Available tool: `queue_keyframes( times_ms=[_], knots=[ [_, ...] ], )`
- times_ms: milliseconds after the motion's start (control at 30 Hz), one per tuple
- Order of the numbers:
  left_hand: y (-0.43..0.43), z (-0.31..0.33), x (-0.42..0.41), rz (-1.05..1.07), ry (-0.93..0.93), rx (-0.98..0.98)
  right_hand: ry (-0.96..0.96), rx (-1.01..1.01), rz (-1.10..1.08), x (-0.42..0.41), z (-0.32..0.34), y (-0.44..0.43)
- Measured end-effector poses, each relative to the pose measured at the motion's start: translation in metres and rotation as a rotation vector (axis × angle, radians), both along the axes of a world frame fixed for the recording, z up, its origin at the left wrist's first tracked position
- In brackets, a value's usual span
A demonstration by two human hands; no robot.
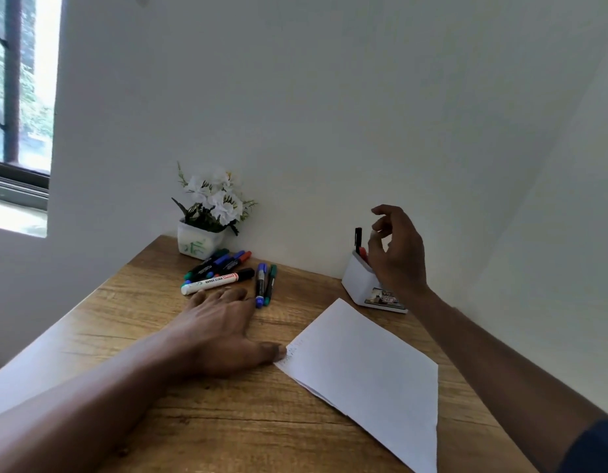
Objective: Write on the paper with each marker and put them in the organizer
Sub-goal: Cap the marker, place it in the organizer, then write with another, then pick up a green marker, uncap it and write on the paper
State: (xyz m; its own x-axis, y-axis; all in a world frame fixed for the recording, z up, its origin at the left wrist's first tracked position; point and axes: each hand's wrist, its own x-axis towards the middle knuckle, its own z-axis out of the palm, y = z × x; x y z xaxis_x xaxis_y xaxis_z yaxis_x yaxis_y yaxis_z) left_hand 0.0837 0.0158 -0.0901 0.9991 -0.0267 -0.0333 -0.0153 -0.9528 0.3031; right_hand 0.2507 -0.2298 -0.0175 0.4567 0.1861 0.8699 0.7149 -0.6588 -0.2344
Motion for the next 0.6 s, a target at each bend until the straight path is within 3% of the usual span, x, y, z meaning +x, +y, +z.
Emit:
queue_keyframes(
  times_ms=[100, 400, 600],
  knots=[
    [-0.001, 0.001, -0.001, 0.001, -0.005, 0.006, 0.070, -0.038, 0.119, -0.023, -0.009, 0.019],
    [-0.001, 0.000, -0.003, -0.001, -0.029, 0.008, 0.849, -0.206, 0.037, -0.029, -0.030, 0.115],
    [-0.001, -0.002, -0.002, -0.002, -0.039, 0.017, 0.931, -0.349, -0.080, -0.014, -0.028, 0.159]
  ],
)
